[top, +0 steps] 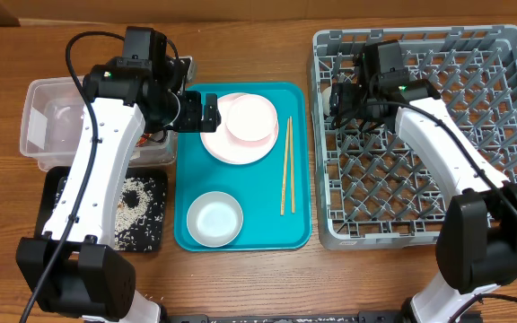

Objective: Sort waste into correct bins and load items into the dishwasher

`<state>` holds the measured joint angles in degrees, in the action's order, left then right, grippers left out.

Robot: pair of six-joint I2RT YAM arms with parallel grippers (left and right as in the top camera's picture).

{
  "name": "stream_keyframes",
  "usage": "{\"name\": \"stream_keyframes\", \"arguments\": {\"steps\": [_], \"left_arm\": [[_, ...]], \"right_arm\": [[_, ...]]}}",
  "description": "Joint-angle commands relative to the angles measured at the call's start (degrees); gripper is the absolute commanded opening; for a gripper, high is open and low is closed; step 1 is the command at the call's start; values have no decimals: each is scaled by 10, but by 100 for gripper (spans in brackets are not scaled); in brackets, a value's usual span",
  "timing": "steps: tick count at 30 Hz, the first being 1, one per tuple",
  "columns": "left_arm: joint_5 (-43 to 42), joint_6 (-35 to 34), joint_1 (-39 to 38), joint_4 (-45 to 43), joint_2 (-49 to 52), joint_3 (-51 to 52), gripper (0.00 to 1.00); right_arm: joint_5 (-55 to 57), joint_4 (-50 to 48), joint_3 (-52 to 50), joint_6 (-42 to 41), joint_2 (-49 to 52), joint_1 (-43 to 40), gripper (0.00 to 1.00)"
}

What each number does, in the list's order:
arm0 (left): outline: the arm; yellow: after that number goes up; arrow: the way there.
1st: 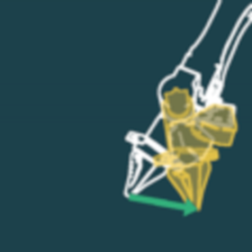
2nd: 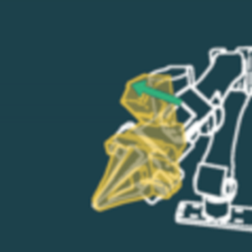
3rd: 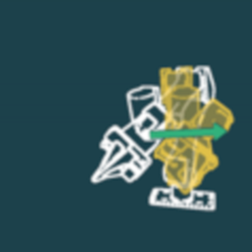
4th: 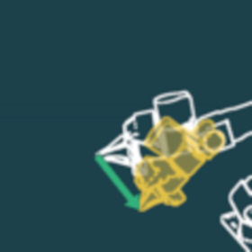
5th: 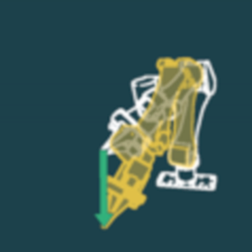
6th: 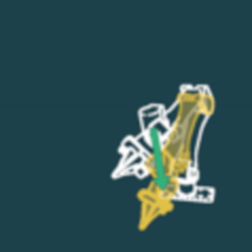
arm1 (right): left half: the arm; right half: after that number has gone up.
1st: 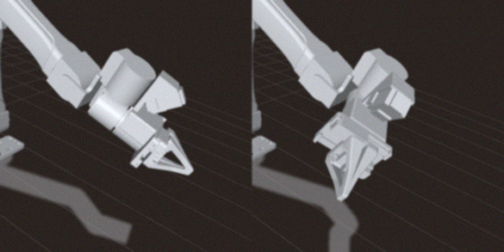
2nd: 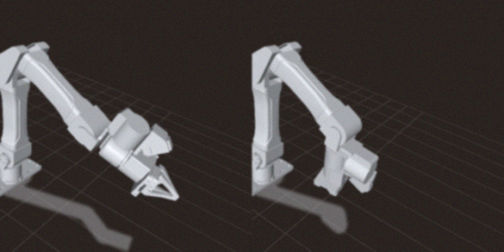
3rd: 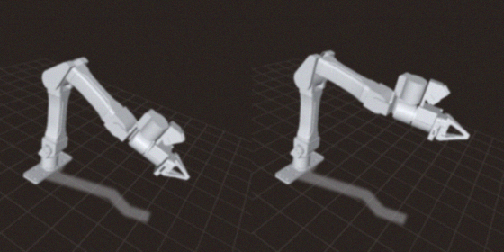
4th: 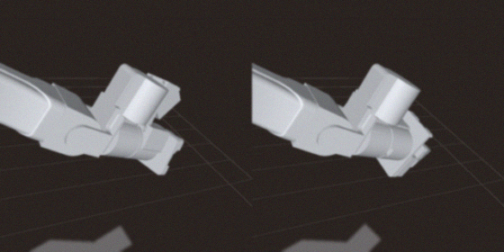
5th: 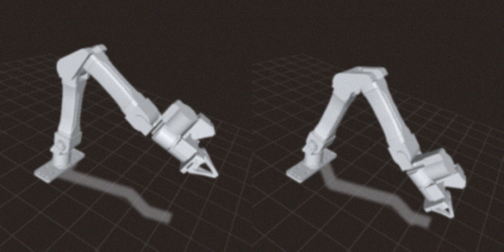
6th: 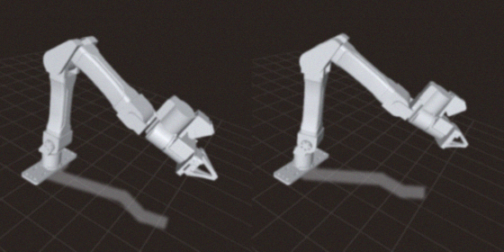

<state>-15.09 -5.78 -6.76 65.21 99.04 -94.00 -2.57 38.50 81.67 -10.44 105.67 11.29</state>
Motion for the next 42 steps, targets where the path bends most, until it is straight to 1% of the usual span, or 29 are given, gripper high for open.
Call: {"name": "stream_keyframes", "arguments": {"steps": [1,12,20,22,25,38,41,42], "left_arm": [[5,5,-5,1,-10,-3,100],[5,5,-5,2,-10,-3,100],[5,5,-5,1,-10,-3,100],[5,5,-5,1,-10,-3,100],[5,5,-5,1,-10,-3,100],[5,5,-5,1,-10,-3,100],[5,5,-5,1,-10,-3,100],[5,5,-5,2,-10,-3,100]], "right_arm": [[0,-7,-3,2,-1,0,81],[0,-41,-3,2,18,0,81],[0,-32,-7,2,19,0,80],[0,-32,-7,2,19,0,78],[0,-31,-7,2,19,0,70],[0,-33,-7,2,20,0,68],[0,-32,-7,2,20,0,63],[0,-33,-7,2,20,0,62]]}}
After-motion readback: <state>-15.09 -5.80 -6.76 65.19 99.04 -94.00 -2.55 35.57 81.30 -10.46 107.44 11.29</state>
